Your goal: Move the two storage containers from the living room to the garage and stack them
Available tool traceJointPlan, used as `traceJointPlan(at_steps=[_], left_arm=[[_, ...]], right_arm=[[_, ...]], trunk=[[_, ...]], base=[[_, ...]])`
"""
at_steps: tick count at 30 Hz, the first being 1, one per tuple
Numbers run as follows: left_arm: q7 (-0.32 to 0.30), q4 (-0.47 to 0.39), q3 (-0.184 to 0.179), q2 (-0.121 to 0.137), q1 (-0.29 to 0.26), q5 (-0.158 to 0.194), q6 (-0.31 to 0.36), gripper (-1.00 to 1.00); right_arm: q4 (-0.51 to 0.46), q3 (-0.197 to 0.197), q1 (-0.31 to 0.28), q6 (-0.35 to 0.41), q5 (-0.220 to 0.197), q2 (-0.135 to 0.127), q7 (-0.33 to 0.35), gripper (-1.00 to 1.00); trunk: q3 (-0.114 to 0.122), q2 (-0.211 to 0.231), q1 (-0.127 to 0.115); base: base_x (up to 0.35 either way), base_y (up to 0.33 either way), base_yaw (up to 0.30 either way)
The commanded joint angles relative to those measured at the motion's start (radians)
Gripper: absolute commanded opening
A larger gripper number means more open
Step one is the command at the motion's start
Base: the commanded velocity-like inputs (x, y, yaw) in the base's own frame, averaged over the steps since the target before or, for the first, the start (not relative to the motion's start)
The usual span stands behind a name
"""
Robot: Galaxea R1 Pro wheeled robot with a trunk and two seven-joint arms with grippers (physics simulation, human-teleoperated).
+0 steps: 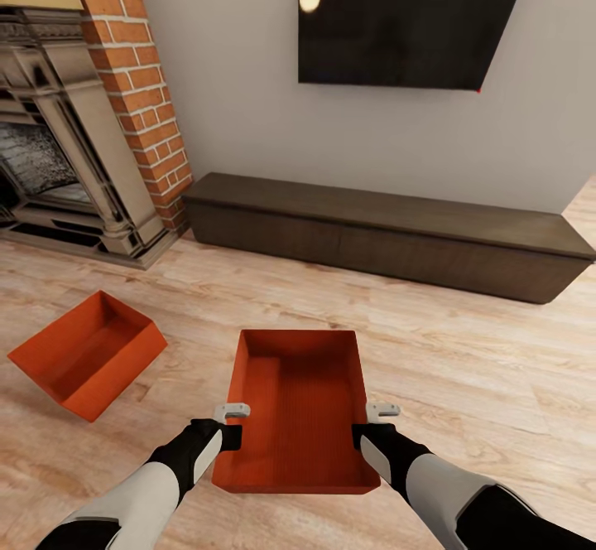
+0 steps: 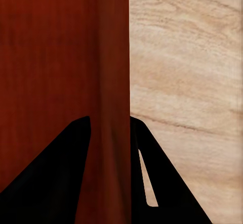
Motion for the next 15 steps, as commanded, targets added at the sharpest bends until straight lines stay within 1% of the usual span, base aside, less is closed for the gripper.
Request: traceJointPlan(at_steps=[1, 15], left_arm=[[0.010, 0.000, 0.001, 0.000, 0.000, -0.008, 0.007, -1.00], [0.010, 0.000, 0.001, 0.000, 0.000, -0.008, 0.007, -1.00]], right_arm=[[-0.005, 0.031, 0.000, 0.007, 0.001, 0.000, -0.008, -1.00], [-0.005, 0.031, 0.000, 0.004, 0.002, 0.000, -0.007, -1.00]], trunk=[[0.003, 0.007, -0.004], [0.046, 0.105, -0.058]], base=[[0.000, 0.000, 0.000], [0.000, 0.000, 0.000]])
